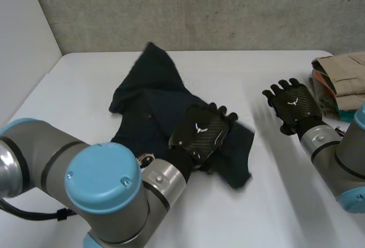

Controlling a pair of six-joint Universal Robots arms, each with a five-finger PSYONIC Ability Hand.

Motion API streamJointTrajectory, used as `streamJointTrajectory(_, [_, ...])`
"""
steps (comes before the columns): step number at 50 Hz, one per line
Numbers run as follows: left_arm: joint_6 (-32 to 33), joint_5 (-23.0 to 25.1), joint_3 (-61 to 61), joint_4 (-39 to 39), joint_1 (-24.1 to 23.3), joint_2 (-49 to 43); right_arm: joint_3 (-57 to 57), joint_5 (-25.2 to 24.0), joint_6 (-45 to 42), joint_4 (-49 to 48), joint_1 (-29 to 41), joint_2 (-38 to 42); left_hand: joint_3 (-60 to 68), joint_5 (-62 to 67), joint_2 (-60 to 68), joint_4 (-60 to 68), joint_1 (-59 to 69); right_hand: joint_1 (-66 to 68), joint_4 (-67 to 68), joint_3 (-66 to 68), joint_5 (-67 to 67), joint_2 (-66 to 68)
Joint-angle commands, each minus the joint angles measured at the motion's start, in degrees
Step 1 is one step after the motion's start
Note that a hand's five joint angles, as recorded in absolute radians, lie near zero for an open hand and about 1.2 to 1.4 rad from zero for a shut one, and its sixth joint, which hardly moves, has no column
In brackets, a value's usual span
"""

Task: Fold the laundry.

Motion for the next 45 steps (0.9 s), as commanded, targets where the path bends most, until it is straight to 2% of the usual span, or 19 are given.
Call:
streamJointTrajectory(1, [0.6,-5.7,0.3,-1.6,2.9,4.5,0.4,0.6,0.0,0.3,0.2,0.0,-17.8,-18.7,-17.5,-18.4,-13.4,-3.6,-2.3,-2.3,-30.9,-2.2])
streamJointTrajectory(4, [0.4,-7.3,-0.5,-1.7,6.9,9.5,0.8,0.8,0.1,0.4,0.3,0.0,-18.0,-18.9,-17.6,-18.6,-13.6,-3.6,-2.3,-2.3,-30.9,-2.2])
streamJointTrajectory(9, [0.7,-7.1,-3.9,-2.0,12.3,14.2,1.3,0.9,0.2,0.8,0.7,-0.2,-16.7,-17.5,-16.3,-17.3,-12.3,-3.6,-2.3,-2.3,-30.9,-2.2])
streamJointTrajectory(12, [1.1,-6.4,-6.9,-2.9,16.0,14.7,1.6,0.9,0.9,1.3,0.8,-0.6,-8.3,-9.2,-7.9,-8.9,-3.9,-3.6,-2.3,-2.3,-30.9,-2.2])
streamJointTrajectory(16, [2.6,-2.6,-10.3,-5.3,21.6,14.0,1.8,0.9,3.5,2.2,0.9,-1.8,2.2,1.3,2.5,1.5,6.6,-3.6,-2.3,-2.3,-30.9,-2.2])
streamJointTrajectory(20, [5.6,2.5,-13.9,-5.1,25.1,11.4,1.8,0.8,5.6,2.7,0.9,-1.9,4.2,3.3,4.6,3.6,8.6,-3.6,-2.3,-2.3,-30.9,-2.2])
streamJointTrajectory(24, [8.4,4.7,-14.1,-2.7,26.1,8.0,1.8,0.8,5.7,2.7,1.0,-2.0,3.2,2.3,3.6,2.6,7.6,-3.6,-2.3,-2.3,-30.9,-2.2])
streamJointTrajectory(31, [9.0,5.1,-12.1,2.8,26.8,3.3,1.8,0.8,5.5,2.7,1.0,-1.9,1.0,0.1,1.4,0.4,5.4,-3.6,-2.3,-2.3,-30.9,-2.2])
streamJointTrajectory(42, [9.4,5.1,-5.6,2.9,27.0,-5.6,1.8,0.8,5.4,2.7,0.9,-1.9,1.9,1.0,2.2,1.2,6.2,-3.6,-2.3,-2.3,-30.9,-2.2])
streamJointTrajectory(45, [10.6,4.8,-3.8,2.9,27.0,-7.7,1.9,0.9,5.3,2.7,0.9,-1.9,6.0,5.1,6.4,5.4,10.4,-3.6,-2.3,-2.3,-30.9,-2.2])
